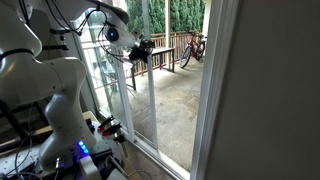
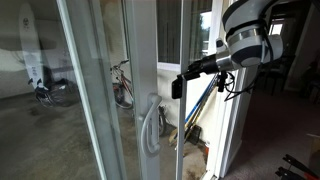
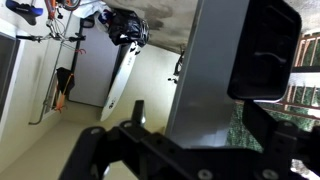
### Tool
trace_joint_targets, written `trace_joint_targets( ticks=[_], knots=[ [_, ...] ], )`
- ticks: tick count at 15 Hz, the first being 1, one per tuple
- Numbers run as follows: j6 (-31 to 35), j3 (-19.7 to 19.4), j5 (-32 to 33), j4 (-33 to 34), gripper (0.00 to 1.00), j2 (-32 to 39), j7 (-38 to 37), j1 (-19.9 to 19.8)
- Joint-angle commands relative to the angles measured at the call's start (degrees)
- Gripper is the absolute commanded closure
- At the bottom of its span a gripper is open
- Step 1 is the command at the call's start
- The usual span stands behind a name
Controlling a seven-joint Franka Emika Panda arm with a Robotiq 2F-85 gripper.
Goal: Slide the glass door to the right.
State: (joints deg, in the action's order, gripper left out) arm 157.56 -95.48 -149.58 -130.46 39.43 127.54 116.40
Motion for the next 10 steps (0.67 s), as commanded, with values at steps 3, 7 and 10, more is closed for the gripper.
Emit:
trace_joint_targets(
  ticks=[3,7,10],
  knots=[
    [-1.5,0.1,0.5,-8.1,0.0,11.2,-9.1,1.2],
    [-1.8,4.2,1.5,-14.0,0.0,15.2,-13.6,-0.9],
    [-3.0,8.0,1.8,-16.5,0.0,17.8,-17.5,-2.8]
  ],
)
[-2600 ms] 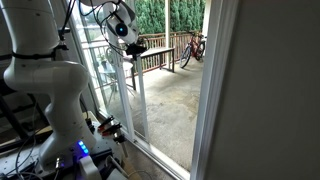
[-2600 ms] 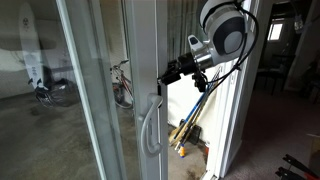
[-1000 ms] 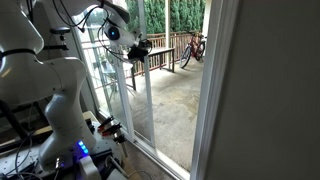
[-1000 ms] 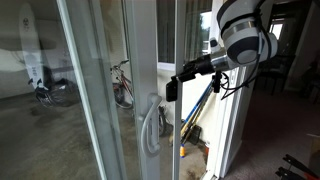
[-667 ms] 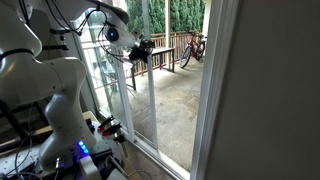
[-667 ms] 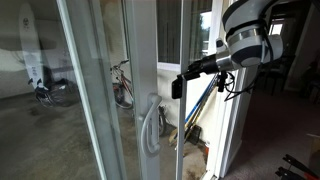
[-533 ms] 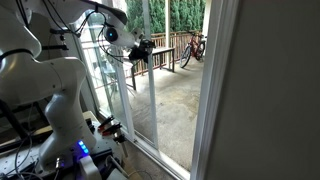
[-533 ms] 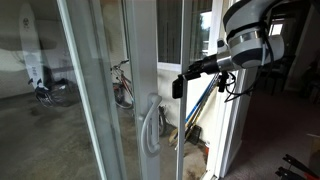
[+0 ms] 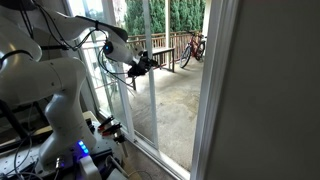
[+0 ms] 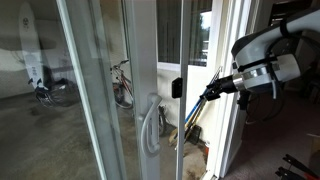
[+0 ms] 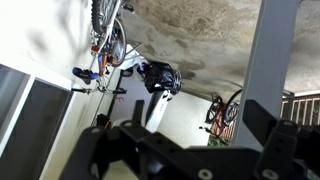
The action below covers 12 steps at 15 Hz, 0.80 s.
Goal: Slide the glass door to the right.
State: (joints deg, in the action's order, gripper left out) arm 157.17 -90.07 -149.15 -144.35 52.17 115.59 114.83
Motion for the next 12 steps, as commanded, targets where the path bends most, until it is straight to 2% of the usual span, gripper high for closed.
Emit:
trace_joint_targets(
  ticks=[1,6,8,12],
  knots=[
    [-3.8,3.3,1.4,-3.2,0.0,5.3,-6.6,-0.4],
    [-8.2,6.2,0.3,-0.6,0.0,8.3,-9.3,0.9],
    [-8.7,5.3,0.1,1.3,0.0,9.4,-10.1,1.8],
    [-10.0,2.7,0.1,5.4,0.0,15.1,-16.3,3.0]
  ],
)
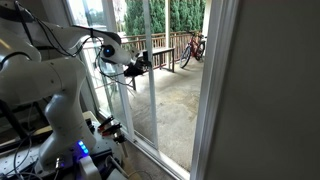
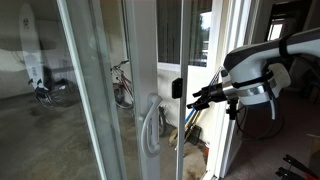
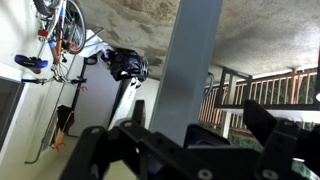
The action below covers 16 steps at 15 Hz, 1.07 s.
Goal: Slide the glass door to the right.
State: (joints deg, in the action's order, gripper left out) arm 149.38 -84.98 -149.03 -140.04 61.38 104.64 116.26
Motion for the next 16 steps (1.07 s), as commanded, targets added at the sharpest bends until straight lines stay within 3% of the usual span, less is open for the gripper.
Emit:
trace_joint_targets(
  ticks=[1,11,16],
  knots=[
    [-2.5,-2.6,0.0,2.1,0.0,7.1,-6.6,1.3],
    [-4.1,-3.6,0.0,2.8,0.0,15.8,-17.4,1.2],
    [-5.0,-4.2,0.0,1.1,0.0,17.0,-17.2,0.5]
  ],
)
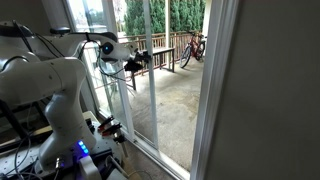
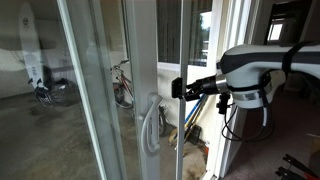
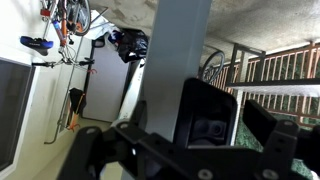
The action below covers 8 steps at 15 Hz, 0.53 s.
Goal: Slide the glass door to the right.
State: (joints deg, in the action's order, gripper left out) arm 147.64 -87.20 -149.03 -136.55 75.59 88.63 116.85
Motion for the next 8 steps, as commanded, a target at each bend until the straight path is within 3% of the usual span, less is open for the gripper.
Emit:
trace_joint_targets(
  ticks=[1,8],
  knots=[
    [-4.1,-2.3,0.1,-3.1,0.0,2.8,-1.2,-0.3],
    [-9.4,-5.4,0.3,-7.8,0.0,3.5,-1.6,-2.9]
  ],
)
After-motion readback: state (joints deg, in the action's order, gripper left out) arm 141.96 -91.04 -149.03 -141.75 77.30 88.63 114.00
